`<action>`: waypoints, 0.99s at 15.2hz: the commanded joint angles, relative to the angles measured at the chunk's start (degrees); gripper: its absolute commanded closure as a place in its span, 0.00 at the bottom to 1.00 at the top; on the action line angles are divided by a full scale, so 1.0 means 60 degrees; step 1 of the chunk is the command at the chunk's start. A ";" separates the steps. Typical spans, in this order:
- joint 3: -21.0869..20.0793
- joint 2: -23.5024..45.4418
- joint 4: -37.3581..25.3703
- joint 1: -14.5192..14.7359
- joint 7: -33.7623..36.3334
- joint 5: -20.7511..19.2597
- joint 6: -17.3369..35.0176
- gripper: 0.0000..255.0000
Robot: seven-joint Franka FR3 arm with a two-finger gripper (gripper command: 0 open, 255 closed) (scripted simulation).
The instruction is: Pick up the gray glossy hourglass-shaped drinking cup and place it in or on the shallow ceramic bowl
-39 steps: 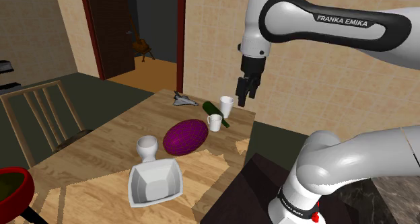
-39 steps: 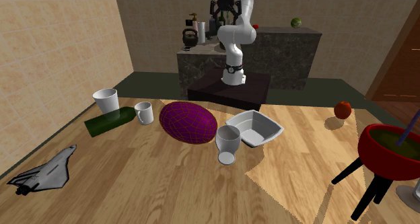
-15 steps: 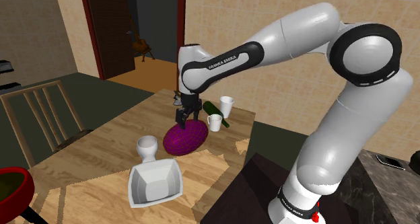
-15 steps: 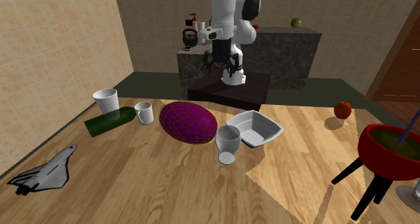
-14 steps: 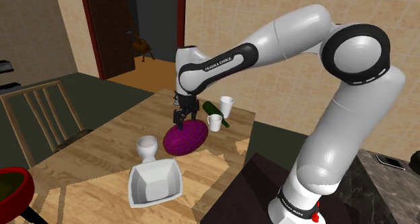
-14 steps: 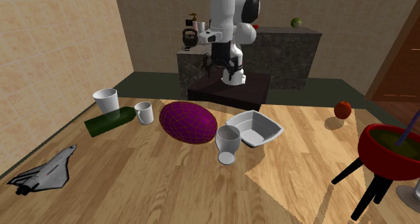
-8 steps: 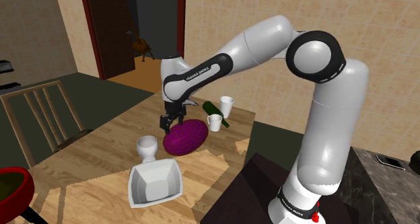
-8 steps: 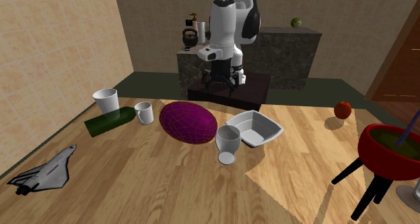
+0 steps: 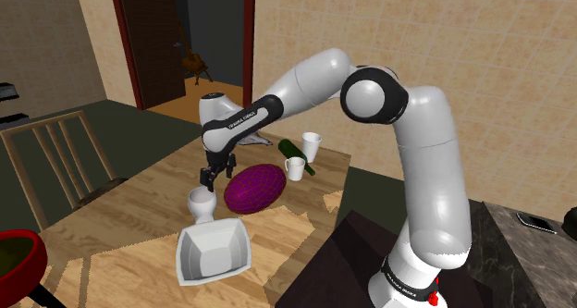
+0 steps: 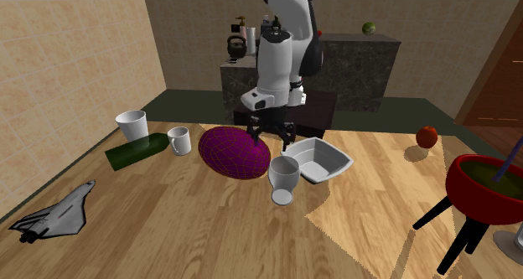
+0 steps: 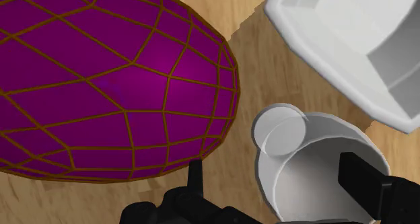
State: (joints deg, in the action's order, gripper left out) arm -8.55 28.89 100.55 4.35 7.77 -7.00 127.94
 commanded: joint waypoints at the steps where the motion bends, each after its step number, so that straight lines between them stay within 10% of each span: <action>1: 0.0035 0.0743 -0.0809 0.0153 0.0091 -0.0118 -0.0043 0.00; 15: 0.0155 0.1954 -0.1473 0.0288 0.0163 -0.0287 0.0518 0.00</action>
State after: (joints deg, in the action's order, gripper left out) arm -7.63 40.59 91.72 6.07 8.74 -8.72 131.02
